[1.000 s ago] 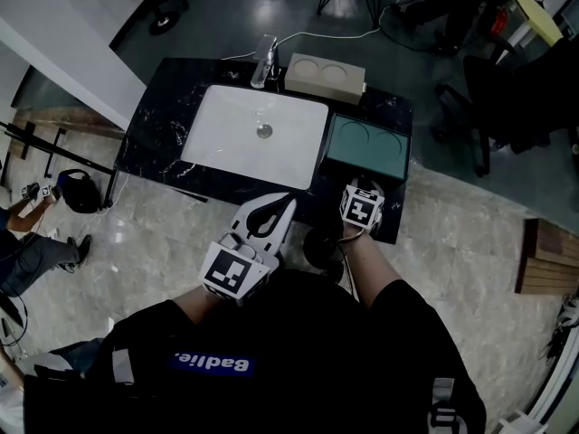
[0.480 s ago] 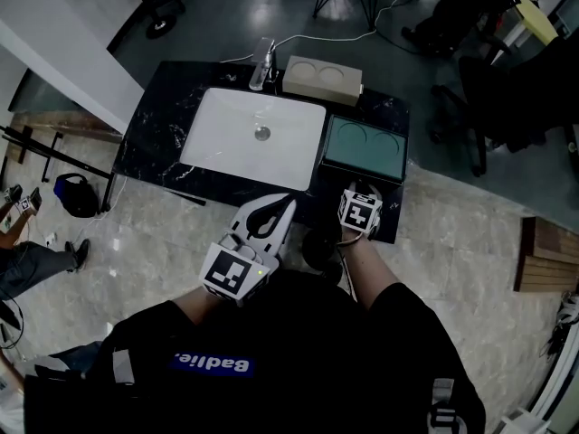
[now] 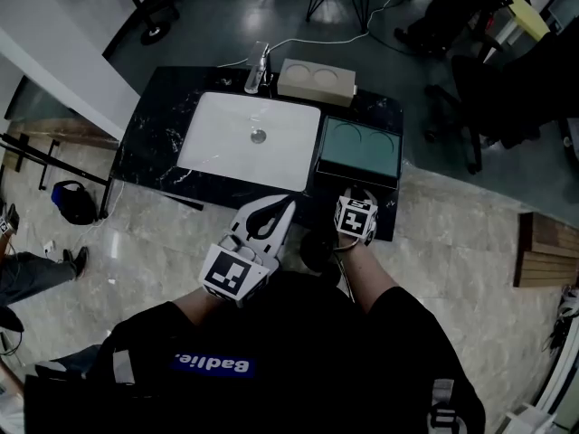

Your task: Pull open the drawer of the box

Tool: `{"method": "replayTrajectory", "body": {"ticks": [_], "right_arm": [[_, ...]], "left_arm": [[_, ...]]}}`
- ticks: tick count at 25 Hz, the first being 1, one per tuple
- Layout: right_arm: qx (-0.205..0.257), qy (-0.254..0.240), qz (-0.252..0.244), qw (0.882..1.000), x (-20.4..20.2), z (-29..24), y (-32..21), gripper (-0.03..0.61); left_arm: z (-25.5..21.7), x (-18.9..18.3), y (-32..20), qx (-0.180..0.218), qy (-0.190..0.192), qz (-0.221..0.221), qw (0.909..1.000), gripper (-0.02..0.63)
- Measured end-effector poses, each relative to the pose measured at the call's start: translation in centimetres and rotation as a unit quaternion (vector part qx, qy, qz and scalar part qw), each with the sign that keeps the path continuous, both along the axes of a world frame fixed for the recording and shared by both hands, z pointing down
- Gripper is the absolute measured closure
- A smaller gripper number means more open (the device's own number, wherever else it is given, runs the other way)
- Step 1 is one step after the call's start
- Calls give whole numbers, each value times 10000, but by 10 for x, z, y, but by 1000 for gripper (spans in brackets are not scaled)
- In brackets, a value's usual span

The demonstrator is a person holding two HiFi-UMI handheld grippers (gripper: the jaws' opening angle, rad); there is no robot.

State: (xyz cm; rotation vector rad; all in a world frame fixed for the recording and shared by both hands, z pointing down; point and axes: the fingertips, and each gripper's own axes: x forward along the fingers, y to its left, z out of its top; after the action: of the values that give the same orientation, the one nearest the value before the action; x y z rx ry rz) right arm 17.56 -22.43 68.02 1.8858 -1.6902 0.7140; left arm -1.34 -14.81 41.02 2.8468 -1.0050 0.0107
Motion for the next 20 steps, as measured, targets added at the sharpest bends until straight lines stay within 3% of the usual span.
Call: {"method": "replayTrajectory", "body": {"ticks": [20], "right_arm": [[-96,31,-58,9999,-11,7,32,511]], "left_arm": [[-6,-2,15,76,82,218,9997,626]]}}
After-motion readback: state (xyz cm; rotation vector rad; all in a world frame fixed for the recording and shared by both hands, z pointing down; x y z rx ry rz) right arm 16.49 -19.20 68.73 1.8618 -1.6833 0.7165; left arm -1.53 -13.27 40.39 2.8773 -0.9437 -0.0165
